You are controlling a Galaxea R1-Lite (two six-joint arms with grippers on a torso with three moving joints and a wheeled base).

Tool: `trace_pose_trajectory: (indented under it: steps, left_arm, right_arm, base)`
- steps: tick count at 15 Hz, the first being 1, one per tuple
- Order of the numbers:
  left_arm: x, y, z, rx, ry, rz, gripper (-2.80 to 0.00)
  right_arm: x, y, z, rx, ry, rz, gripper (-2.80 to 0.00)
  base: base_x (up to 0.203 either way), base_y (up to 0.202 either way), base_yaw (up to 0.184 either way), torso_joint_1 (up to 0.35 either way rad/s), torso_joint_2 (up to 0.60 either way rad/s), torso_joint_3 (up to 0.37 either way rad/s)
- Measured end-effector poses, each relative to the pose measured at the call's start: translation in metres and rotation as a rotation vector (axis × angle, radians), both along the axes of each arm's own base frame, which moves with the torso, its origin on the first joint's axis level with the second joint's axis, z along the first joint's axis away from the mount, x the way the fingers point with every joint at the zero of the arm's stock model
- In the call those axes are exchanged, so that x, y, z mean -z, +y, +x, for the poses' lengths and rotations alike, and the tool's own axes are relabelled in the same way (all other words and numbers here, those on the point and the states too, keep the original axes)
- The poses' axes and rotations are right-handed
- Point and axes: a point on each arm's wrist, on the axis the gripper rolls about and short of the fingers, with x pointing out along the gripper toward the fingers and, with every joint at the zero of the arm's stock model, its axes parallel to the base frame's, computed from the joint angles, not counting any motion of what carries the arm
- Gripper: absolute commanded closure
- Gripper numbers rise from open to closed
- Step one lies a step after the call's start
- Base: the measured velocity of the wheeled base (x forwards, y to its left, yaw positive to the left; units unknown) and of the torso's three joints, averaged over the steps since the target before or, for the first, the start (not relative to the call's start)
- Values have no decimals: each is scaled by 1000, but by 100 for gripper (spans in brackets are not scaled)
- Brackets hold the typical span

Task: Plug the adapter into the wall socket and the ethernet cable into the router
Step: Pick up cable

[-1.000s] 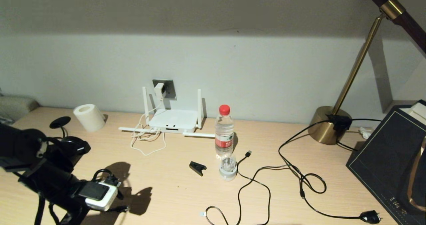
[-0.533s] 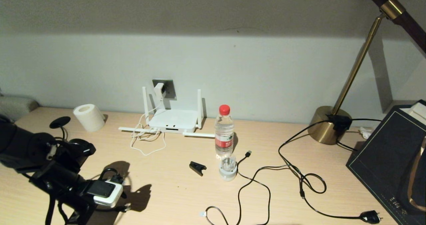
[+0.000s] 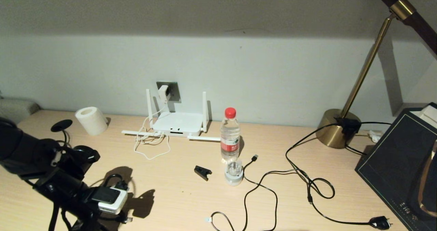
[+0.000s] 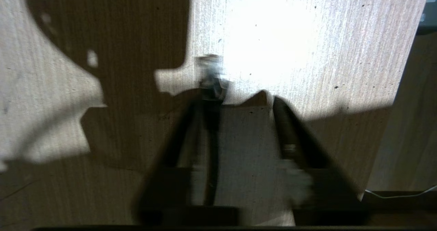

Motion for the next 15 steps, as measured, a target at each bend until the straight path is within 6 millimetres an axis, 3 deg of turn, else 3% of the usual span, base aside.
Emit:
trace_pose_trajectory:
  steps: [7,15]
  left_arm:
    - [2,1,-8,-42,-28,8,0]
    - [-58,-12,-36,-10,-176,-16,0]
  right_arm:
    - [0,0,0,0,1,0,0]
    - [0,0,0,0,0,0,0]
  base:
    - [0,0,0,0,0,0]
    - [0,0,0,0,0,0]
